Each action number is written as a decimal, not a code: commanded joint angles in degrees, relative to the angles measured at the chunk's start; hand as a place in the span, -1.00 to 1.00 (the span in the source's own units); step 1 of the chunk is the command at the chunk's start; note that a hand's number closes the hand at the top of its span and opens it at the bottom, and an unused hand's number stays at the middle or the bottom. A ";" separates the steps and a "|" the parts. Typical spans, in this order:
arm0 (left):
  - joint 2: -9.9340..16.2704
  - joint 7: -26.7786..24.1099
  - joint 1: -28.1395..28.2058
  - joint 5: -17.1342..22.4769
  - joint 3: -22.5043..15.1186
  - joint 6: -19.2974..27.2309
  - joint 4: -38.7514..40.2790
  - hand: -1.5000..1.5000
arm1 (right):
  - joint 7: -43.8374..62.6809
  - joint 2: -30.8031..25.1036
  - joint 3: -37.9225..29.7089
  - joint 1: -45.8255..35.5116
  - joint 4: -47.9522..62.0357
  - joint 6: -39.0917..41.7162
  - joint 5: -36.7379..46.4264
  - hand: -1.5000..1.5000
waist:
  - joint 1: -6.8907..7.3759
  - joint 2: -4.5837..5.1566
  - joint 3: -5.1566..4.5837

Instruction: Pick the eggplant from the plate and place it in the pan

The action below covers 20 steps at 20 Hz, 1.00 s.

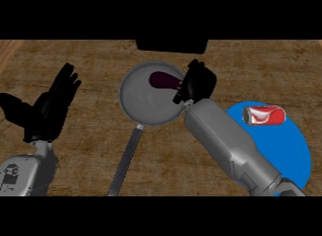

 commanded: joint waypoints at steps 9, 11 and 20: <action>0.85 -0.73 2.96 -1.17 1.02 0.69 -0.39 0.00 | 0.06 0.55 0.87 6.20 -7.49 -30.19 -3.99 -1.00 | -2.80 -1.14 0.04; 0.42 2.19 2.15 0.29 1.22 1.11 -3.27 0.00 | -0.07 0.55 0.43 7.63 -10.01 -34.25 -4.79 -1.00 | -2.79 -1.38 0.08; 0.20 -1.28 6.28 -0.04 2.37 1.01 -2.07 0.00 | -6.25 0.56 11.55 30.84 -38.19 -42.53 -4.22 -1.00 | -6.28 -1.94 -0.01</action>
